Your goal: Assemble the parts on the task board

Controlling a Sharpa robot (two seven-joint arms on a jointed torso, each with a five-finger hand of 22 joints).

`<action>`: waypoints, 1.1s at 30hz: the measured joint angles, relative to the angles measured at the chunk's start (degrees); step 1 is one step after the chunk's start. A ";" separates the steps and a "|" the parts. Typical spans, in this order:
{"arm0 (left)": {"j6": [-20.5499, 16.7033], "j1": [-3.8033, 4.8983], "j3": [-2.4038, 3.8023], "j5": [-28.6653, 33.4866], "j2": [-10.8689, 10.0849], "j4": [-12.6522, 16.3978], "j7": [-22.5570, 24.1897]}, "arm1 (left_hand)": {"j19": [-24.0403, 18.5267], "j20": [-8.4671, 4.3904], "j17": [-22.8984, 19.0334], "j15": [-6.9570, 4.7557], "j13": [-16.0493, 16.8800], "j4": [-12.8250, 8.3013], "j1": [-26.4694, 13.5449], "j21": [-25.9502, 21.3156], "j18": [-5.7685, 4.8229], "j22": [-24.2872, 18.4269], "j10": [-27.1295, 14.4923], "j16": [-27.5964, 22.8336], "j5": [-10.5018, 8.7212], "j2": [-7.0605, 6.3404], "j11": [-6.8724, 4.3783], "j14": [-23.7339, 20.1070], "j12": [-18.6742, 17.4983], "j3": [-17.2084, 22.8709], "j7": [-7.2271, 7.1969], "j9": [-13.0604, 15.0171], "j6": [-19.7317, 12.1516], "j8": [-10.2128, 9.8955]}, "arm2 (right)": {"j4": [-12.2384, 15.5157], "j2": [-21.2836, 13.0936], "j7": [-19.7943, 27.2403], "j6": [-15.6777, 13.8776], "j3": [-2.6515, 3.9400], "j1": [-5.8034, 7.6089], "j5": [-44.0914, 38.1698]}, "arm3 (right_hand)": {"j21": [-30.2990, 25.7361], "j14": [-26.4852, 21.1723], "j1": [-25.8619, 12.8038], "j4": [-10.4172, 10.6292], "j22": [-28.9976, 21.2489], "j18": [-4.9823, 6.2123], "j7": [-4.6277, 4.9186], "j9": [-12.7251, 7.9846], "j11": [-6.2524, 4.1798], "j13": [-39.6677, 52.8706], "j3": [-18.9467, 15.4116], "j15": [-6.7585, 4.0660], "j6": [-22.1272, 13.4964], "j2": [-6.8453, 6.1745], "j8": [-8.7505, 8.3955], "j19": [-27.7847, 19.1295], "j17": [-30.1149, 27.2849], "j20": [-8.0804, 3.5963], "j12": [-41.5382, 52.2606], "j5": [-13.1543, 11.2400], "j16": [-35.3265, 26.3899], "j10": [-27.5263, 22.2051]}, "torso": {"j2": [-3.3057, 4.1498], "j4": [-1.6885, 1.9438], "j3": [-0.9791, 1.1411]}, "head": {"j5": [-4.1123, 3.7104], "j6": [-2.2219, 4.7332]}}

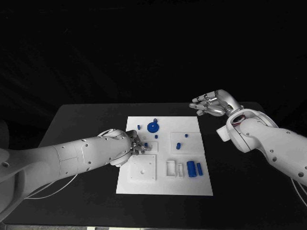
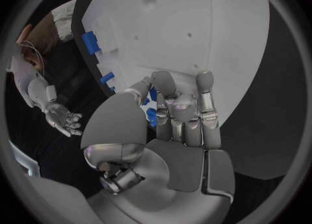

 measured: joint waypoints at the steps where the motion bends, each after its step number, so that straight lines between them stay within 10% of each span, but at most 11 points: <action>1: 0.04 -0.02 -0.01 0.03 -0.11 0.05 0.00 | 0.00 0.00 -0.20 0.00 -0.06 1.43 1.14 0.00 -0.01 0.00 0.00 -0.10 0.18 0.15 0.00 0.00 -0.33 -4.10 0.00 -0.17 0.00 0.00 | 0.00 0.00 0.00 0.00 0.00 -0.03 0.01 | 0.00 -0.16 -0.06 0.00 0.00 0.00 0.00 0.00 0.18 0.00 0.00 0.16 0.00 -0.06 0.00 -0.14 -0.06 0.14 0.00 0.00 0.00 -0.18 | 0.00 0.00 -0.01 | -0.01 0.02; 6: 0.48 -0.05 -0.03 0.31 -0.73 0.65 0.00 | 0.00 0.00 -1.16 0.00 -0.37 6.22 3.82 -0.61 0.00 0.00 0.00 -0.81 0.18 -1.34 0.00 0.00 -0.87 -11.97 0.22 -0.79 0.22 0.00 | 0.00 -0.03 0.02 -0.01 0.00 -0.17 0.07 | -0.23 -0.42 -0.06 0.00 -0.07 0.00 0.00 0.00 0.19 -0.05 0.00 0.34 0.00 -0.06 0.00 -0.25 -0.15 0.25 0.00 0.00 0.00 -0.58 | -0.01 -0.02 -0.02 | -0.08 0.09; 19: 2.51 1.36 0.47 1.30 -2.77 3.07 0.10 | -0.12 0.12 -2.32 0.42 -0.54 6.65 4.93 -1.12 0.02 -0.01 -0.21 -1.31 -0.04 -1.85 0.21 -0.41 -1.54 -15.53 0.75 -1.07 -0.31 0.00 | -0.15 -0.05 0.05 -0.03 0.00 -0.36 0.29 | -0.45 -0.84 -0.06 0.00 -0.07 0.00 0.09 0.00 0.40 -0.05 -0.32 0.44 -0.50 -0.06 0.00 -0.82 -0.49 0.40 0.00 0.45 0.00 -0.81 | -0.04 0.03 -0.03 | -0.14 0.44; 25: 3.47 2.00 2.54 2.03 -4.06 4.50 0.09 | -0.20 0.20 -3.02 0.43 -0.67 6.34 5.16 -1.61 0.04 0.04 -0.21 -1.87 -0.04 -1.63 0.21 -0.82 -2.25 -15.22 0.99 -1.35 -0.54 0.00 | -0.25 -0.05 0.09 -0.03 0.00 -0.44 0.52 | -0.67 -1.24 -0.06 0.03 -0.07 0.00 0.09 0.00 0.39 -0.05 -0.62 0.44 -0.50 -0.06 0.00 -1.02 -0.60 0.61 0.00 0.45 0.00 -1.22 | -0.04 0.04 -0.03 | -0.16 0.71; 33: 6.53 6.49 4.24 4.34 -4.83 4.29 0.55 | -2.10 1.46 -7.76 1.67 -2.80 0.52 4.74 -6.43 0.07 -0.67 -0.27 -6.25 0.67 2.63 1.25 -4.75 -9.43 -14.35 2.44 -5.45 -6.73 -0.17 | -0.69 -0.04 0.16 -0.03 0.00 -0.48 0.92 | -0.67 -1.24 -0.06 0.00 -0.06 0.00 0.09 0.00 0.60 -0.04 -0.64 0.44 -0.50 -0.06 0.00 -1.02 -0.79 0.61 0.00 0.45 0.00 -1.42 | -0.01 0.04 -0.05 | -0.08 1.23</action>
